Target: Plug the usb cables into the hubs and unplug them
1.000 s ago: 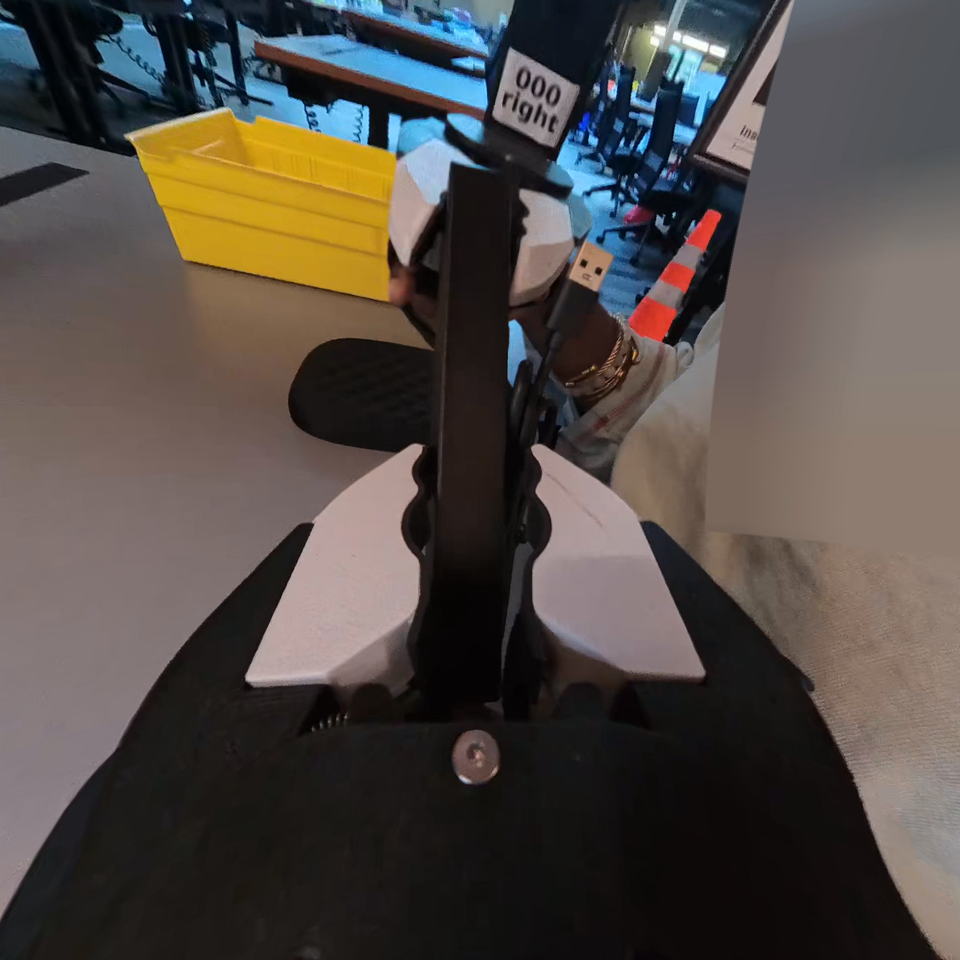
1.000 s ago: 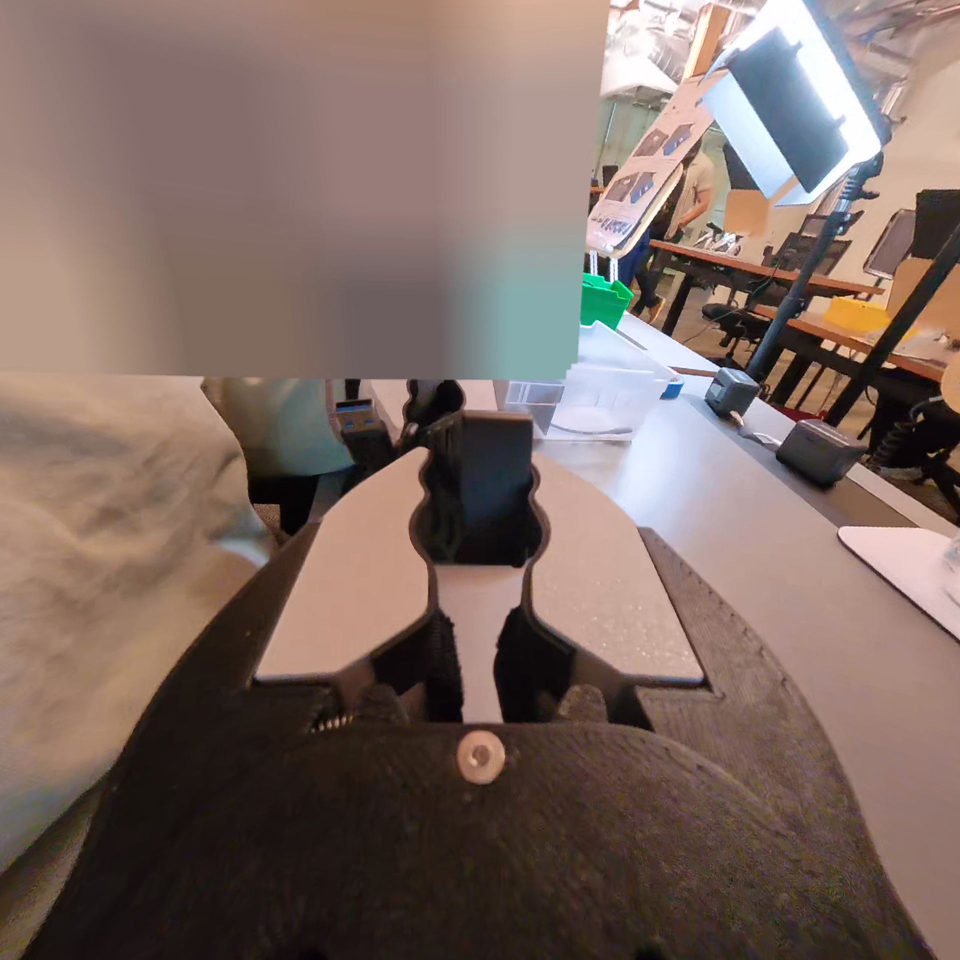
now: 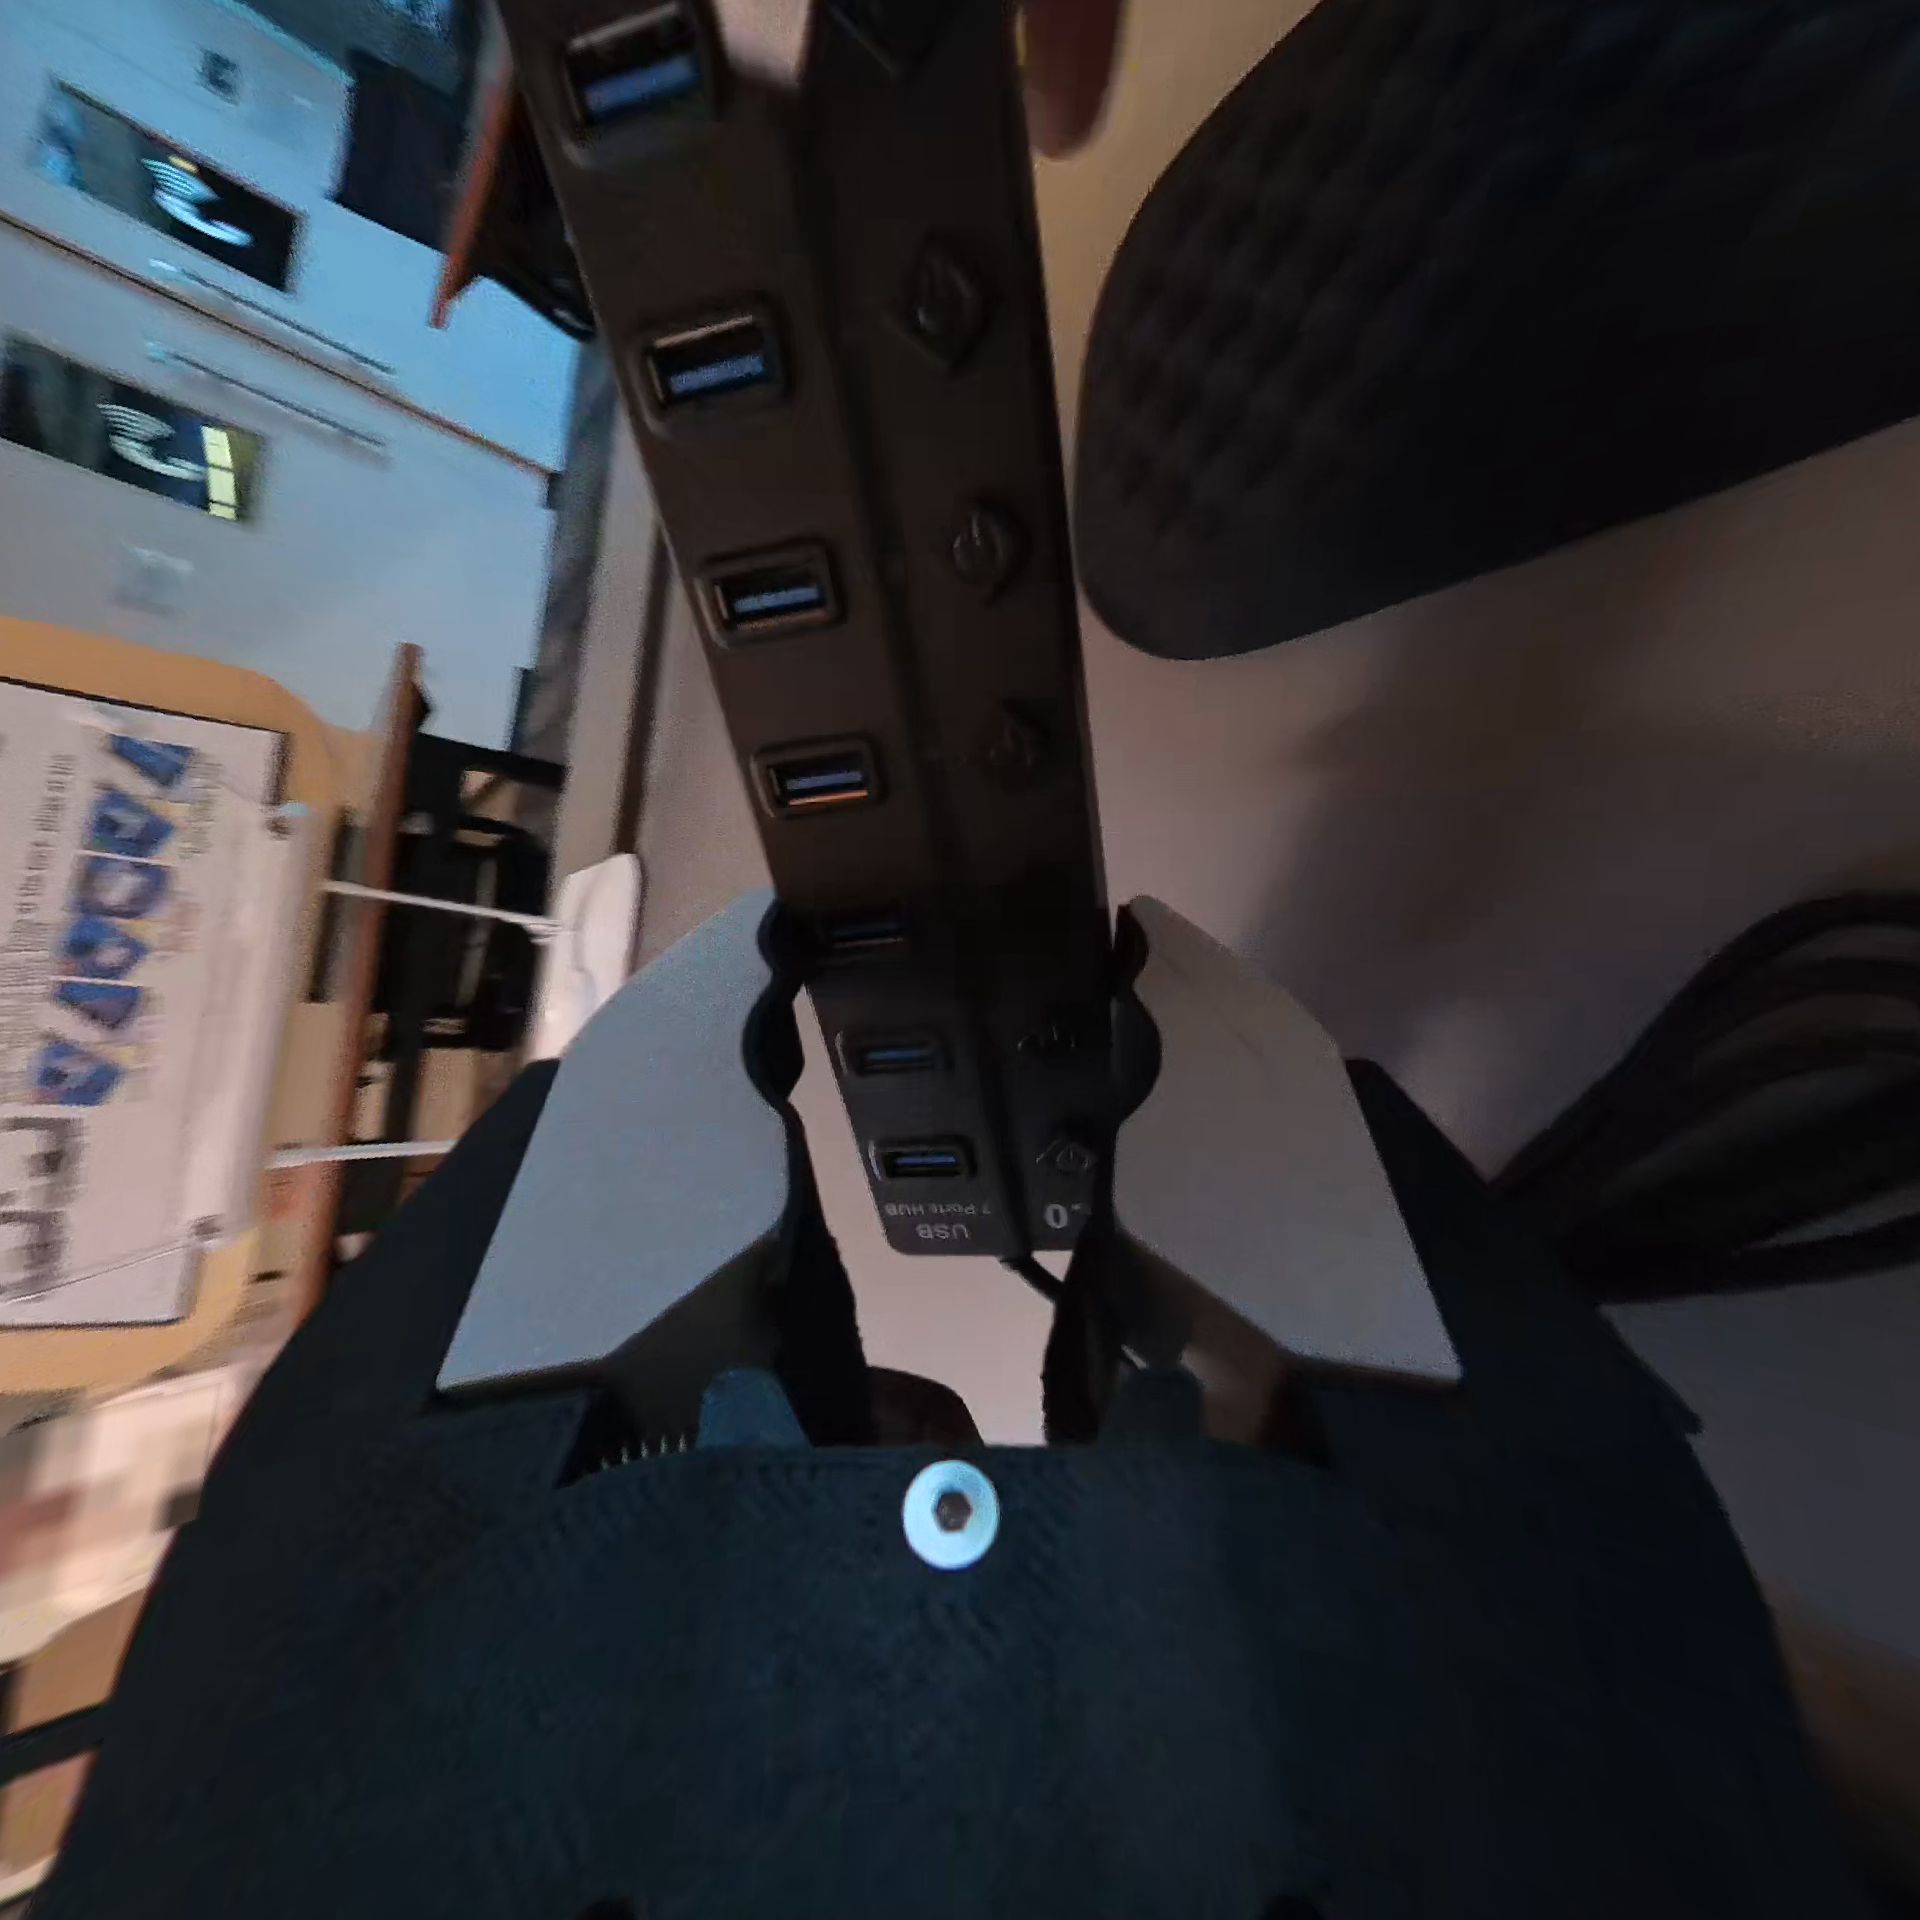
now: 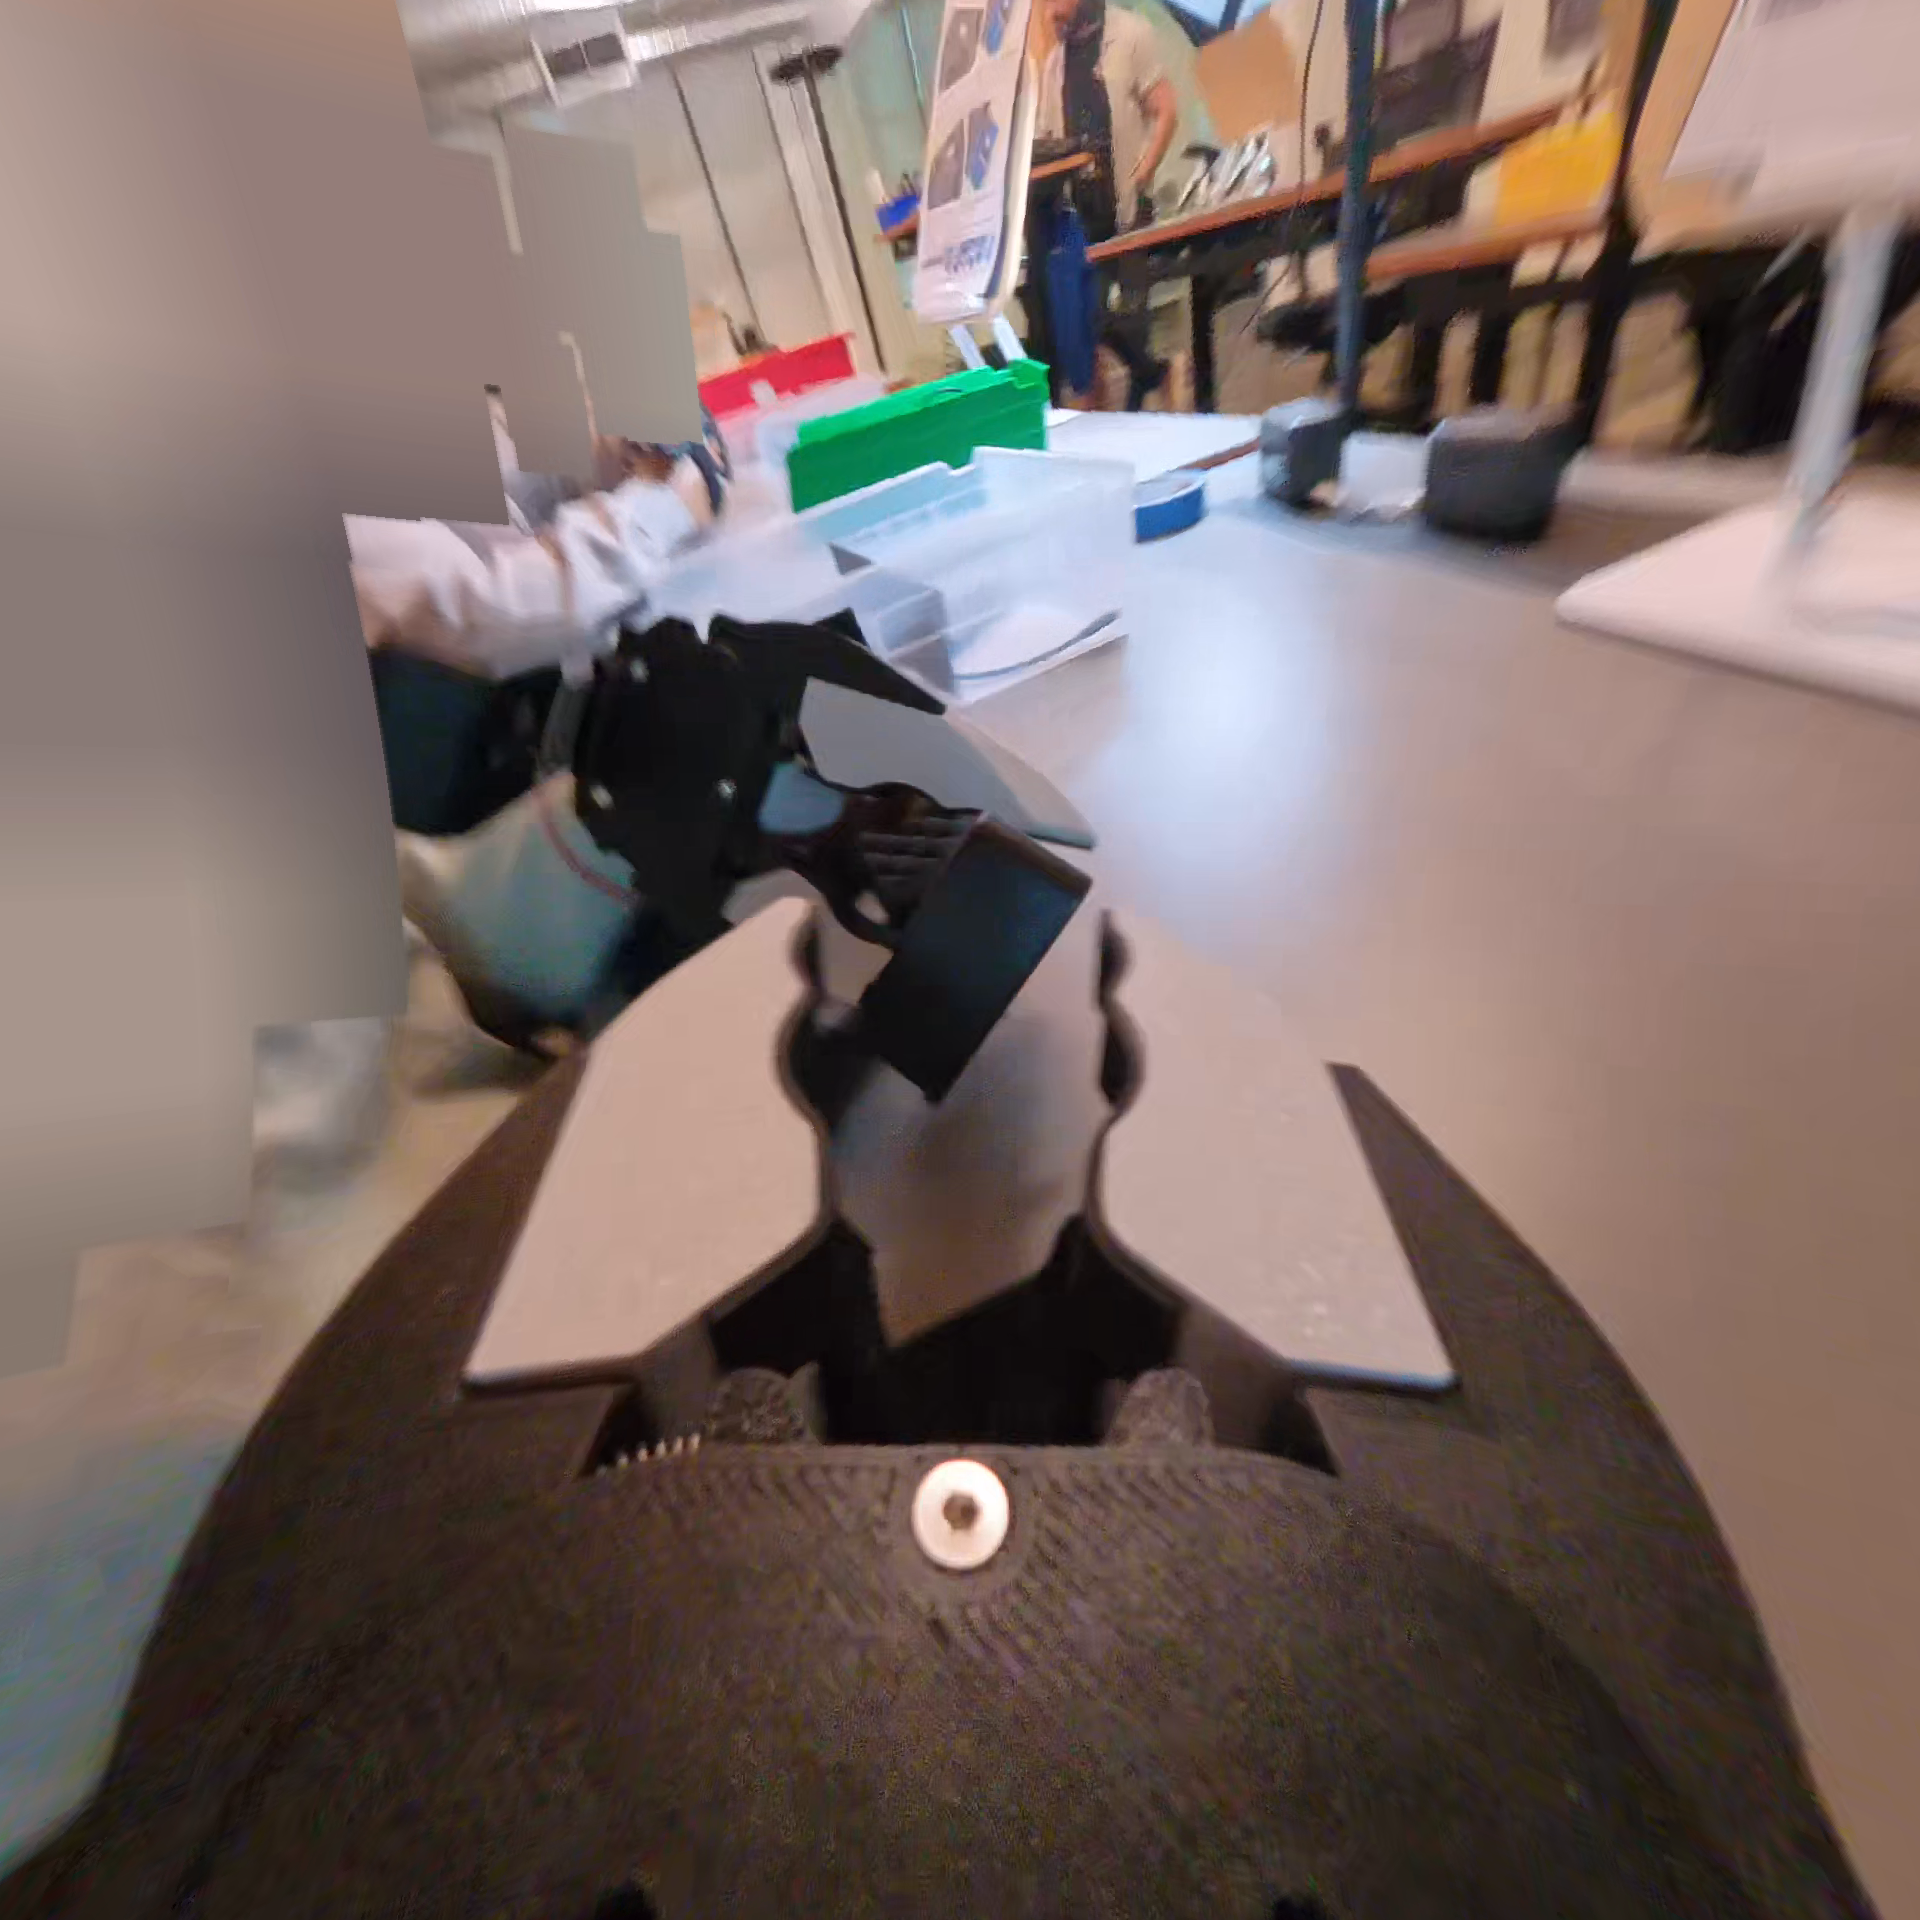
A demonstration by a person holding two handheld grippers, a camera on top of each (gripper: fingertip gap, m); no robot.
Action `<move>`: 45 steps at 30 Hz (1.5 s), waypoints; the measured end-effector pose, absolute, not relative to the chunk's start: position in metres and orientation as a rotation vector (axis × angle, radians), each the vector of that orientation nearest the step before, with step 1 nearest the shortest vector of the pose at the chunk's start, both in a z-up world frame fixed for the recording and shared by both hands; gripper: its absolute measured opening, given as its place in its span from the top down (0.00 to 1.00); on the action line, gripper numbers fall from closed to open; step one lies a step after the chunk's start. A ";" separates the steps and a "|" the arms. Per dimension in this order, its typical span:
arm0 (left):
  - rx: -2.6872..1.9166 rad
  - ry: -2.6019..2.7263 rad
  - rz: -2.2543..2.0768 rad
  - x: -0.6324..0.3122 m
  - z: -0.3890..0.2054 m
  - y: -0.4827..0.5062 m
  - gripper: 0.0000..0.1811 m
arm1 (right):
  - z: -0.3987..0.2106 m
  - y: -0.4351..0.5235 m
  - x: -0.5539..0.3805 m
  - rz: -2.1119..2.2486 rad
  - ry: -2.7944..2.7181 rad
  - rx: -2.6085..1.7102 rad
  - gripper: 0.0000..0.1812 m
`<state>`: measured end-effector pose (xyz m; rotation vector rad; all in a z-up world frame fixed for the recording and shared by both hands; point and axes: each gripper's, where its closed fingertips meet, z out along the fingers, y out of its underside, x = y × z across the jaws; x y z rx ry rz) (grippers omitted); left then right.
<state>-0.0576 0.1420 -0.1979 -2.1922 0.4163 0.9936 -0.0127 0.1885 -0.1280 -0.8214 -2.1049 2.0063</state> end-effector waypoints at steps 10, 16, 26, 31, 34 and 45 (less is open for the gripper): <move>-2.328 0.483 0.574 -0.024 -0.225 0.147 0.70 | -0.159 0.195 -0.001 1.265 -2.155 -0.172 0.54; -2.333 0.585 0.475 -0.009 -0.239 0.148 0.70 | -0.204 0.201 0.006 1.172 -2.395 -0.199 0.55; -2.234 0.387 0.351 -0.007 -0.228 0.156 0.63 | -0.229 0.221 0.010 1.048 -2.509 -0.283 0.66; -2.006 0.061 0.405 -0.018 -0.171 0.116 0.59 | -0.217 0.226 0.002 1.123 -2.414 -0.324 0.60; -1.857 -0.162 0.465 -0.030 -0.137 0.063 0.61 | -0.192 0.224 -0.007 1.308 -2.238 -0.348 0.54; -1.975 -1.038 0.863 -0.081 -0.135 -0.208 0.69 | -0.180 0.222 -0.019 1.560 -2.022 -0.381 0.55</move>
